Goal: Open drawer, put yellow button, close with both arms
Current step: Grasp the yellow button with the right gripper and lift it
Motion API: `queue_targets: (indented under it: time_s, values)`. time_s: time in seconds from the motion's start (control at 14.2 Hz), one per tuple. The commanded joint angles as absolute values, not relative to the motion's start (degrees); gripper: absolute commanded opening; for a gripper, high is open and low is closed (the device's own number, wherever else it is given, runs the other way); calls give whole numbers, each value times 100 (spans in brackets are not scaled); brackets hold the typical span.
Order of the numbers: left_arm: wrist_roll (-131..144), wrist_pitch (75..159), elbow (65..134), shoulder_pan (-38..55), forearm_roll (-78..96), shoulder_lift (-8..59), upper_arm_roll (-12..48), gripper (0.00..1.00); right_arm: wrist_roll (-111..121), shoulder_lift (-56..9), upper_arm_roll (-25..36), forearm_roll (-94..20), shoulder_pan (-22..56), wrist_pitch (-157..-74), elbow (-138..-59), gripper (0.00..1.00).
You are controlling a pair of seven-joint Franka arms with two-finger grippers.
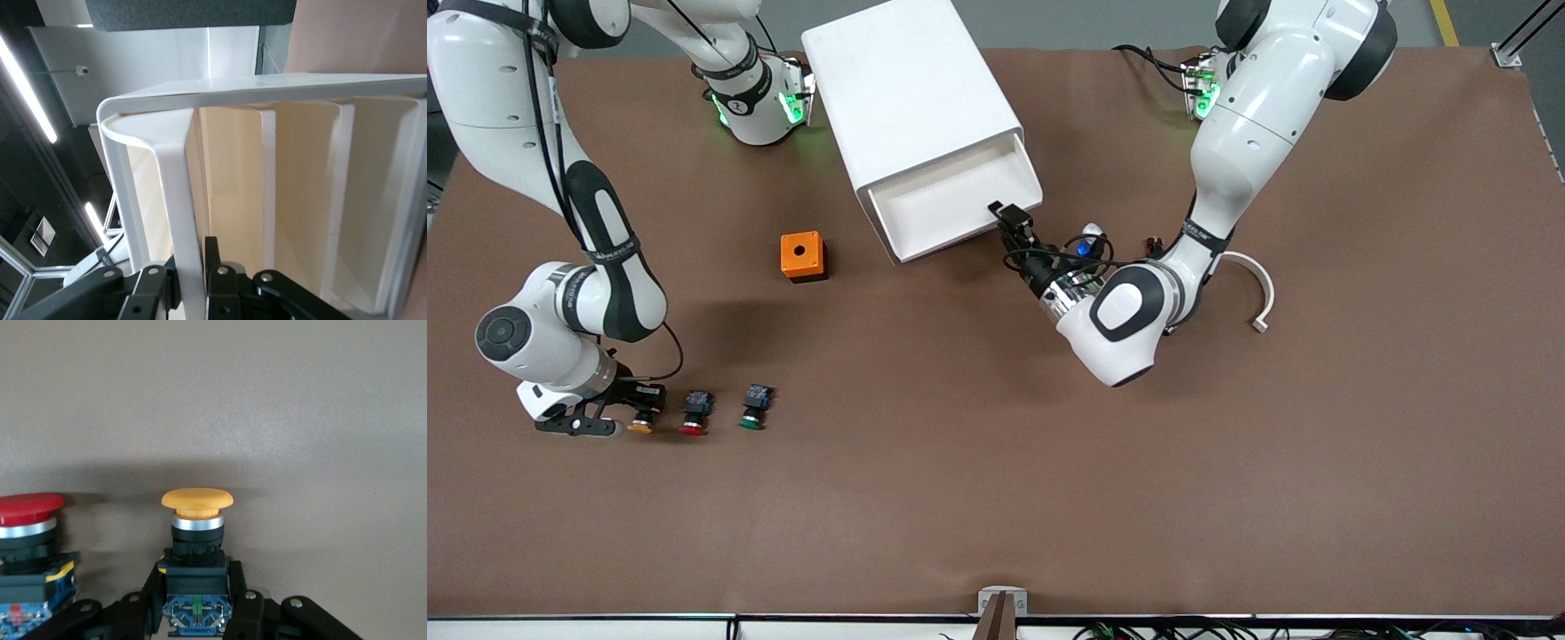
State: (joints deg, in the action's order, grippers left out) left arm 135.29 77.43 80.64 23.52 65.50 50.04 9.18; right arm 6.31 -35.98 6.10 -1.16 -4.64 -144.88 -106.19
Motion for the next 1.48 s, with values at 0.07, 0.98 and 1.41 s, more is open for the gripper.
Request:
queue_targets:
  time_s: [0.07,0.98,1.41]
  values:
    - [13474,7743,7875,2084,6548,5124,879,15,396,-2665,466,-596,-405,-13179,-10635,0]
    - [11464,7612,7348,1881,6557,5054,984,93,-6041,-167,466,-747,2695,-10529,-10556,0]
    - [9031,7532,6874,1898,6347,5019,643,99,-9083,-237,475,-572,4462,-11073,-10591,0]
